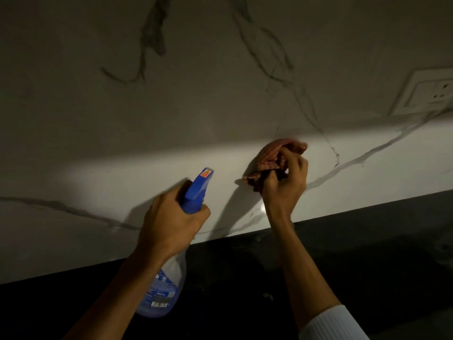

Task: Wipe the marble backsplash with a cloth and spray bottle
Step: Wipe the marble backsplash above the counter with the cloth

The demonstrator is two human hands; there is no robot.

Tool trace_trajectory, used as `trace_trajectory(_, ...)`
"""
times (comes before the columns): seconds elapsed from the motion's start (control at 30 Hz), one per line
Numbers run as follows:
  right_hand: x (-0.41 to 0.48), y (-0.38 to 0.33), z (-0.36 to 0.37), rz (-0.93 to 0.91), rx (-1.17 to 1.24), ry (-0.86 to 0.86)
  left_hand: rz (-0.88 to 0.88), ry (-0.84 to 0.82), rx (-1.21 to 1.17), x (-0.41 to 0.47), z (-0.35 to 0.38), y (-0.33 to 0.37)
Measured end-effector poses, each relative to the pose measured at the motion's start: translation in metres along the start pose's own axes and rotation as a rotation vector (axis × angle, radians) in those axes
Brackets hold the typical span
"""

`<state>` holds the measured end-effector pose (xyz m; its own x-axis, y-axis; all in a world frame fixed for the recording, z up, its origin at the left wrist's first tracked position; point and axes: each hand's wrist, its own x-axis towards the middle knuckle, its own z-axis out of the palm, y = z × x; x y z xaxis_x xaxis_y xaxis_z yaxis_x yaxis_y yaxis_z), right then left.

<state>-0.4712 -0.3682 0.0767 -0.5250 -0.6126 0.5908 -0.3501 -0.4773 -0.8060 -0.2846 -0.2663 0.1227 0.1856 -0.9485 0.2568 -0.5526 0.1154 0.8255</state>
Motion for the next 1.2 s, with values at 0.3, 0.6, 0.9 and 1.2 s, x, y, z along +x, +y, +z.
trace_trajectory(0.3, -0.015, -0.016, 0.032, -0.367, -0.13, -0.2, -0.01, 0.112, 0.038, -0.001, -0.01, -0.002)
trace_trajectory(0.6, -0.029, 0.055, -0.01, -0.825, -0.586, -0.686, -0.065, 0.067, 0.014, -0.004, -0.013, -0.018)
trace_trajectory(0.9, -0.088, 0.035, 0.021, 0.087, -0.26, -0.297, -0.146, 0.188, 0.189, -0.031, -0.076, -0.062)
trace_trajectory(1.2, -0.187, 0.013, 0.09, -0.531, -0.458, -0.974, -0.339, 0.277, 0.107, -0.055, -0.12, -0.091)
